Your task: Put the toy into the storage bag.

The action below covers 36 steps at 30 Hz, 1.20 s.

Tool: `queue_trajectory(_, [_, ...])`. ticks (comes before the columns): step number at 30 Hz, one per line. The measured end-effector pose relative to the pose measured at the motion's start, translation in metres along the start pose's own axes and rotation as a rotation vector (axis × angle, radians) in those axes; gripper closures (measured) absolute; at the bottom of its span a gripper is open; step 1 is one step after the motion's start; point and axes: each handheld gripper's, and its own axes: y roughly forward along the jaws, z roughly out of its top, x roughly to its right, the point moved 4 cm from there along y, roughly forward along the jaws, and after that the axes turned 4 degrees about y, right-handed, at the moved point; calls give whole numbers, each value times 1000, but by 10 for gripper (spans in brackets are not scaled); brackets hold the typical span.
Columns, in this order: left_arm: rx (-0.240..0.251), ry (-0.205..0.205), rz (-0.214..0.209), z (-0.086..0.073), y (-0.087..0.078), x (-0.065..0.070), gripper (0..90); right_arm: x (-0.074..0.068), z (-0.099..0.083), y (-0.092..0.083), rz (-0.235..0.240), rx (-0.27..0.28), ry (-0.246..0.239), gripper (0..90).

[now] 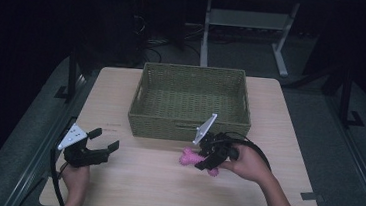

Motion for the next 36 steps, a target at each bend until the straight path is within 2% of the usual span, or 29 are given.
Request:
queue_trajectory(15, [-3,6,1,0,0,1,136,18,14,-28,25,57,-1,576])
queue_trajectory(36, [-8,11,3,0,2,1,136,38,34,-56,20,70,-7,576])
